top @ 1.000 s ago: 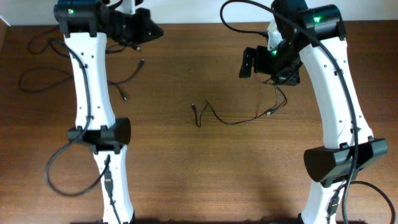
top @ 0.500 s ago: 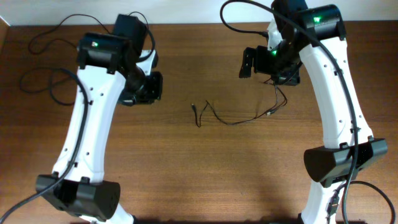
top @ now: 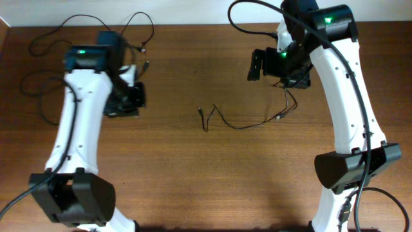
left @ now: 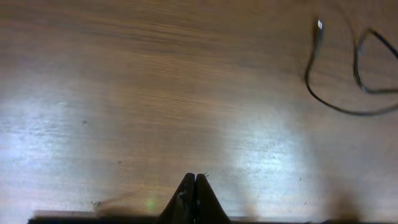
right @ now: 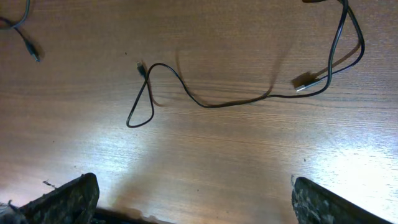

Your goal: Untangle cables

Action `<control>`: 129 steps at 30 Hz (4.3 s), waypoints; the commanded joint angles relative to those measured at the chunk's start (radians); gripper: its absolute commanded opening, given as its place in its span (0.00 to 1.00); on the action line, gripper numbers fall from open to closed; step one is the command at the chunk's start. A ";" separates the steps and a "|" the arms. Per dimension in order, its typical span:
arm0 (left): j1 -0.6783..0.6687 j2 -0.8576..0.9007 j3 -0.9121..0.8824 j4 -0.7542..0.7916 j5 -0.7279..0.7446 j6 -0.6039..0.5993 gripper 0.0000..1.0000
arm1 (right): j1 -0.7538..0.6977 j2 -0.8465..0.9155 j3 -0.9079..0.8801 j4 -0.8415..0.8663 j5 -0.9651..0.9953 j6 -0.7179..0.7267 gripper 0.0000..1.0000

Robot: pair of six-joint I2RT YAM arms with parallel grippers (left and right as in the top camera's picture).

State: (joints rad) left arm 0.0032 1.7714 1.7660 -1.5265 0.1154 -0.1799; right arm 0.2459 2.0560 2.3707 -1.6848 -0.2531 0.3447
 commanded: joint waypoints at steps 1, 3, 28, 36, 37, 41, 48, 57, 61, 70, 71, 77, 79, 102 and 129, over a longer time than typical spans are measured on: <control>0.113 -0.033 -0.005 -0.003 0.039 -0.010 0.22 | 0.002 -0.039 -0.003 -0.003 -0.005 0.007 0.98; 0.137 -0.033 -0.005 -0.009 0.048 -0.010 0.96 | 0.002 -0.039 -0.003 -0.003 -0.005 0.007 0.98; 0.125 -0.033 -0.093 0.046 0.099 0.017 0.99 | 0.003 -0.039 -0.005 -0.014 -0.019 0.012 0.99; 0.061 -0.033 -0.094 0.046 0.098 0.044 0.99 | 0.005 -0.039 -0.140 -0.014 0.333 0.087 0.98; 0.056 -0.033 -0.094 0.046 0.098 0.050 0.99 | -0.003 -0.039 -0.166 -0.014 0.349 0.115 0.98; 0.051 -0.033 -0.094 0.057 0.098 0.055 0.99 | -0.086 -0.039 -0.346 0.008 0.360 0.199 0.98; 0.051 -0.033 -0.094 0.079 0.098 0.054 0.99 | -0.159 -0.039 -0.614 0.185 0.216 0.160 0.99; 0.051 -0.033 -0.094 0.079 0.098 0.054 0.99 | -0.125 -0.038 -0.732 0.481 0.098 0.169 0.85; 0.051 -0.033 -0.094 0.084 0.098 0.054 0.99 | -0.102 -0.038 -0.805 0.580 0.097 0.223 0.88; 0.051 -0.033 -0.094 0.095 0.098 0.054 0.99 | -0.069 -0.038 -0.913 0.755 0.111 0.259 0.78; 0.051 -0.033 -0.094 0.095 0.098 0.054 0.99 | -0.069 -0.038 -0.913 0.762 0.125 0.259 0.75; 0.051 -0.033 -0.095 0.099 0.099 0.054 0.99 | -0.068 -0.037 -0.935 0.793 0.171 0.278 0.51; 0.051 -0.033 -0.095 0.103 0.099 0.054 0.99 | -0.066 -0.037 -0.935 0.795 0.171 0.278 0.40; 0.045 -0.174 -0.050 0.203 0.798 0.537 1.00 | -0.069 -0.330 -0.334 0.312 -0.439 0.443 0.04; -0.259 -0.342 -0.032 0.425 0.556 0.533 0.84 | -0.064 -0.390 -0.334 0.680 -1.028 0.973 0.04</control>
State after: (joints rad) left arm -0.2523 1.4094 1.7245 -1.1160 0.6907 0.3450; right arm 0.1719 1.7191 2.0296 -1.0134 -1.2545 1.2743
